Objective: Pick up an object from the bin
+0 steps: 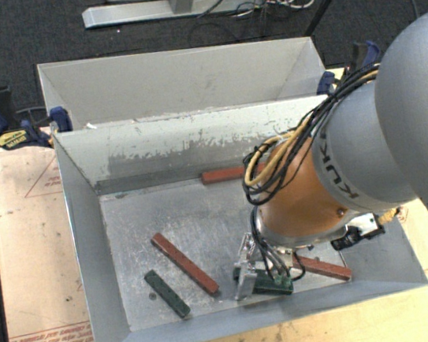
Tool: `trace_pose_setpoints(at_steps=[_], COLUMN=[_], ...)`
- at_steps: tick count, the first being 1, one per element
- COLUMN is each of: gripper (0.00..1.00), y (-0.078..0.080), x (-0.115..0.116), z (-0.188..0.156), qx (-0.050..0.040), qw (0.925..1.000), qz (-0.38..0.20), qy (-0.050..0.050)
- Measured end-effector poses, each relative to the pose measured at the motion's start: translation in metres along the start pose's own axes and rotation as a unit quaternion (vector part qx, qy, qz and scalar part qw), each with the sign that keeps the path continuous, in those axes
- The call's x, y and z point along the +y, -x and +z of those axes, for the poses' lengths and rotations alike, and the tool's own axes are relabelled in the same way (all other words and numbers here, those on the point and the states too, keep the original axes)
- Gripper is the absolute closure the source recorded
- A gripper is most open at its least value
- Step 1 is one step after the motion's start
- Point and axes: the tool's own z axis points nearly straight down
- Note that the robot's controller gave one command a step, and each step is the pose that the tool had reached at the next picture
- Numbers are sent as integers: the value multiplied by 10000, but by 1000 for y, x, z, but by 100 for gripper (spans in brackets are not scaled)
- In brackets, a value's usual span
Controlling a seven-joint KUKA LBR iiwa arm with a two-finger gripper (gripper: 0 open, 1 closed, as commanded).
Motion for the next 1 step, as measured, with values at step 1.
trace_pose_setpoints(at_steps=[1], gripper=[100], y=[8], x=[-11], z=[-152], qx=[37], qw=[10000], qz=[14], qy=[-18])
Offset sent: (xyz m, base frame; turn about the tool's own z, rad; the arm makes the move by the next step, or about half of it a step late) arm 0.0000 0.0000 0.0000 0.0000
